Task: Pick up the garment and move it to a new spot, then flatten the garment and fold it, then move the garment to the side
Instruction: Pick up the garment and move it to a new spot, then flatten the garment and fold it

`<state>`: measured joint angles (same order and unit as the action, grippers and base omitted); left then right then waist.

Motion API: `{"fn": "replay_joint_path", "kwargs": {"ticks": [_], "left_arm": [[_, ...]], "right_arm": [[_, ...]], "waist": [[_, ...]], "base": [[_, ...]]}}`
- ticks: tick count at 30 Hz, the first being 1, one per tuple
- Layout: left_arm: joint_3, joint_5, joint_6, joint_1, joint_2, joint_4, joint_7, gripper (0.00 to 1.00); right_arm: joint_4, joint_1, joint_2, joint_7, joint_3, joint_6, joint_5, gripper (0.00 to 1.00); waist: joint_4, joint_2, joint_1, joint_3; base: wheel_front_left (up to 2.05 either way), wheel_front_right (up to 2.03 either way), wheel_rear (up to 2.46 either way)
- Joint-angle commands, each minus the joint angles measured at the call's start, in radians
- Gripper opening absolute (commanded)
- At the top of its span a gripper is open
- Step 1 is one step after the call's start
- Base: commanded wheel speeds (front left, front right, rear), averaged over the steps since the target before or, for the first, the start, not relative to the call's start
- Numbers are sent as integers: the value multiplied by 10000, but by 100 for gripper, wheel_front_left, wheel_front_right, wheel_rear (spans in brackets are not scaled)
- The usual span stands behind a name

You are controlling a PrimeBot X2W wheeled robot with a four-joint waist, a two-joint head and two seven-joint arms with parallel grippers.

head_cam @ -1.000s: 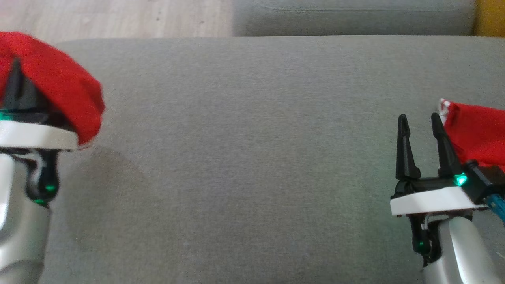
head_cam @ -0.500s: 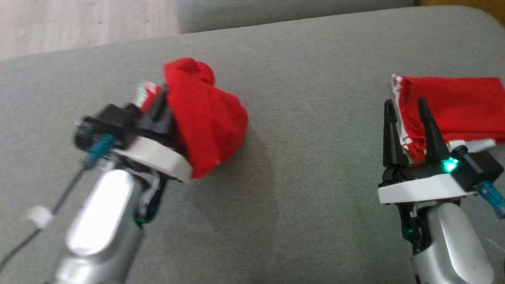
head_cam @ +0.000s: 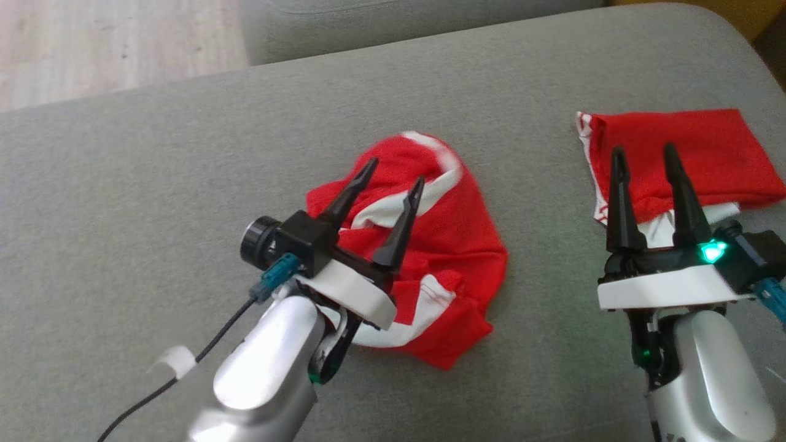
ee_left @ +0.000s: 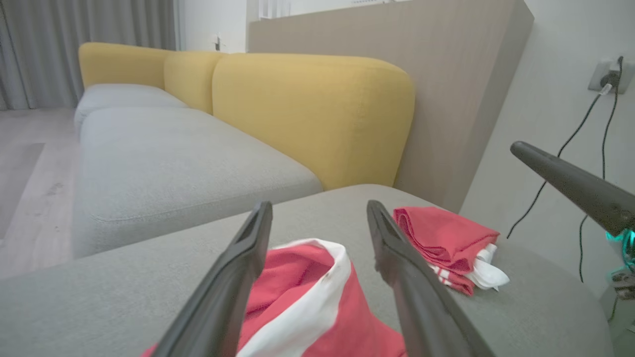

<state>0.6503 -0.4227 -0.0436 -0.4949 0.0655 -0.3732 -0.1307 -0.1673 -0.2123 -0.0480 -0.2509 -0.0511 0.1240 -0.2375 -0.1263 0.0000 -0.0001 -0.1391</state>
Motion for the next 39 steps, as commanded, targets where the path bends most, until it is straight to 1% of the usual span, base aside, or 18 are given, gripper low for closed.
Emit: {"fn": "replay_joint_path", "kwargs": {"ticks": [1, 5, 9, 10, 12, 16, 19, 22, 25, 31, 33, 36, 39], "left_arm": [[-468, 5, 135, -414, 183, 251, -346, 100], [-923, -9, 394, -311, 584, 301, -757, 100], [-1504, -61, 672, 221, 1150, 531, -1098, 100], [-1504, -61, 672, 221, 1150, 531, -1098, 100], [-1816, -77, 792, 701, 1427, 803, -1216, 100], [-2753, -342, 1087, 2116, 1559, 1614, -1300, 100], [-3416, -251, 1140, 3220, 1418, 2234, -1306, 100], [-3726, -19, 985, 3886, 1195, 2518, -1308, 100], [-3949, 225, 788, 4082, 941, 2606, -1309, 100], [-4149, 622, 387, 3848, 463, 2558, -1309, 100], [-4202, 713, 269, 3744, 340, 2525, -1310, 100], [-4281, 802, 105, 3667, 186, 2390, -1310, 100], [-4377, 845, -10, 3612, 63, 2207, -1310, 100]], "right_arm": [[373, -135, -22, -108, -126, 67, -56, 100], [348, 13, -22, -108, -70, 67, -86, 100], [234, 232, -22, -108, -50, 67, -72, 100], [234, 232, -22, -108, -50, 67, -72, 100], [127, 357, -22, -108, -121, 67, -41, 100], [-11, 648, -22, -108, -100, 67, -87, 100], [-101, 889, -22, -108, -32, 67, -120, 100], [-187, 1026, -22, -108, -31, 67, -19, 100], [-213, 997, -22, -101, 40, 67, 57, 100], [-192, 790, -22, 215, 9, 67, 392, 100], [-351, 635, -22, 770, -186, 67, 583, 100], [-815, 223, -22, 1937, -300, 67, 1303, 100], [-1231, -318, -22, 2702, -535, 67, 1470, 100]], "waist": [[264, 0, 1, 117], [746, 0, 1, 284], [1213, 0, 1, 494], [1213, 0, 1, 494], [1406, 0, 1, 559], [1723, 0, 1, 679], [1942, 0, 1, 762], [2114, 0, 1, 762], [2251, 0, 1, 770], [2563, 0, 1, 630], [2666, 0, 1, 505], [2866, 0, 1, 307], [3097, 0, 1, 131]], "base": [[0, 0, 0], [0, 0, 0], [0, 0, 0], [0, 0, 0], [0, 0, 0], [0, 0, 0], [0, 0, 0], [0, 0, 0], [0, 0, 0], [0, 0, 0], [0, 0, 0], [0, 0, 0], [0, 0, 0]]}}
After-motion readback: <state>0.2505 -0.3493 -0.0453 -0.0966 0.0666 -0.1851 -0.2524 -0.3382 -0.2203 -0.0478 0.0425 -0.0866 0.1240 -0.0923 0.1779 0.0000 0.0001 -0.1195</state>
